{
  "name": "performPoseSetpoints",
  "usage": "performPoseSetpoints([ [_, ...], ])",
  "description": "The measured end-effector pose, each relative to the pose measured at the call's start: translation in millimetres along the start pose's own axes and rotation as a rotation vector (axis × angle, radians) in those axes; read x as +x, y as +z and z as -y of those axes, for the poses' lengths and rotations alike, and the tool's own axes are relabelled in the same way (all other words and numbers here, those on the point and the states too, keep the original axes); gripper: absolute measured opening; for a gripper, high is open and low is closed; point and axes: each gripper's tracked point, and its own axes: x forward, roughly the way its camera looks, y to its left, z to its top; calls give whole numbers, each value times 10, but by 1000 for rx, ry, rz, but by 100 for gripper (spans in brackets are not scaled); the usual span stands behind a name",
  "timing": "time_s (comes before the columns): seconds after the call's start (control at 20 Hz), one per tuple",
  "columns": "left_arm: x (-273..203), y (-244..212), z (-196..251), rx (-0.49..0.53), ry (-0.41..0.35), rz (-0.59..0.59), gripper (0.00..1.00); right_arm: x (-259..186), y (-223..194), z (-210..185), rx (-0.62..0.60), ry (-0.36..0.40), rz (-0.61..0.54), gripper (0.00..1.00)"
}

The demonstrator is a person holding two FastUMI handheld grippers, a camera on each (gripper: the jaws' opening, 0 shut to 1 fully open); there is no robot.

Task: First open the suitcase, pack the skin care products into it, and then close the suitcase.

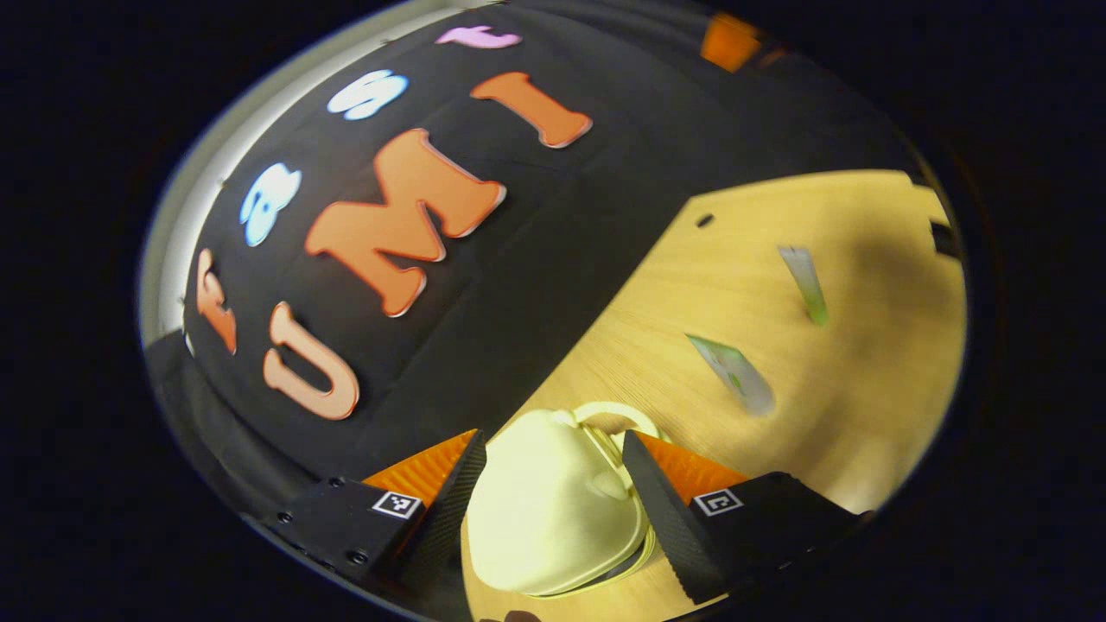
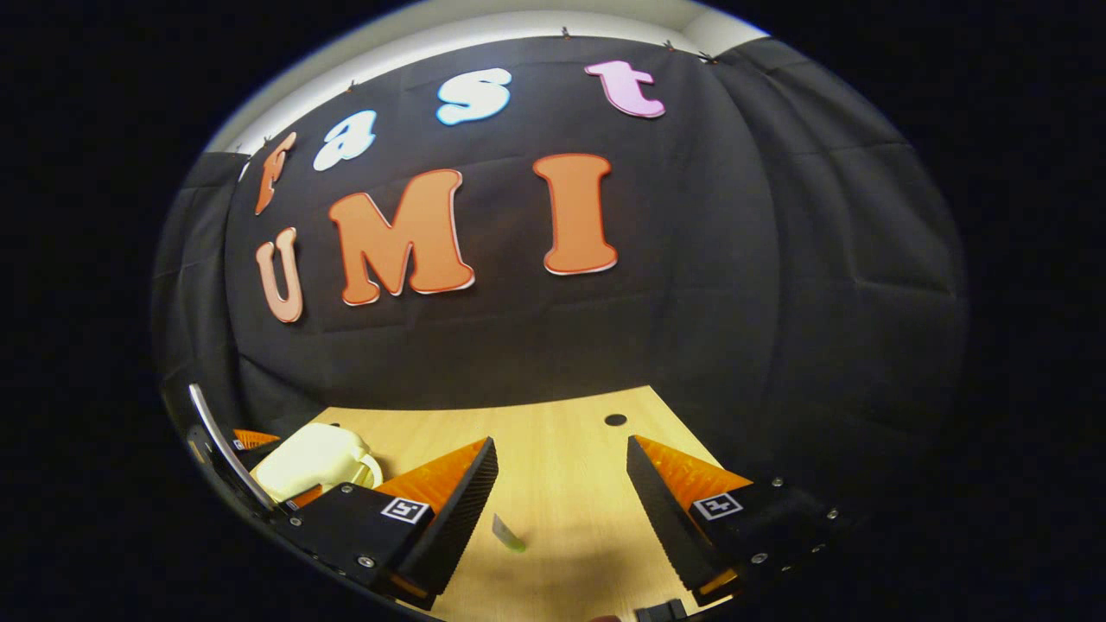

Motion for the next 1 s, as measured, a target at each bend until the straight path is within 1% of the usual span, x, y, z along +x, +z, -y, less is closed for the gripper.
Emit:
performPoseSetpoints([
  [0.1, 188, -141, 237, 107, -43, -35, 98, -14, -87, 208, 24, -42, -24, 95],
  [0.2, 351, -242, 384, 161, -70, -80, 98, -25, -149, 371, 31, -78, -44, 95],
  [0.25, 435, -287, 425, 183, -77, -101, 98, -21, -185, 437, 31, -93, -53, 95],
  [0.35, 590, -410, 434, 234, -58, -151, 98, -34, -214, 539, 28, -115, -66, 95],
  [0.5, 753, -505, 471, 245, -58, -209, 98, -35, -259, 618, 26, -135, -84, 95],
  [0.65, 843, -504, 526, 257, -79, -225, 97, -52, -301, 663, 27, -147, -96, 95],
  [0.75, 926, -579, 589, 262, -94, -252, 63, -50, -316, 680, 18, -151, -104, 95],
  [0.8, 922, -602, 588, 271, -91, -268, 53, -47, -315, 675, 15, -149, -106, 95],
  [0.85, 974, -611, 602, 291, -100, -279, 47, -45, -305, 666, 14, -146, -106, 95],
  [0.9, 1015, -595, 650, 324, -114, -285, 35, -51, -288, 657, 14, -140, -103, 95],
  [0.95, 986, -570, 653, 339, -106, -299, 22, -44, -276, 635, 14, -134, -101, 95],
  [1.0, 980, -583, 698, 315, -140, -310, 10, -36, -264, 608, 13, -126, -99, 95],
])
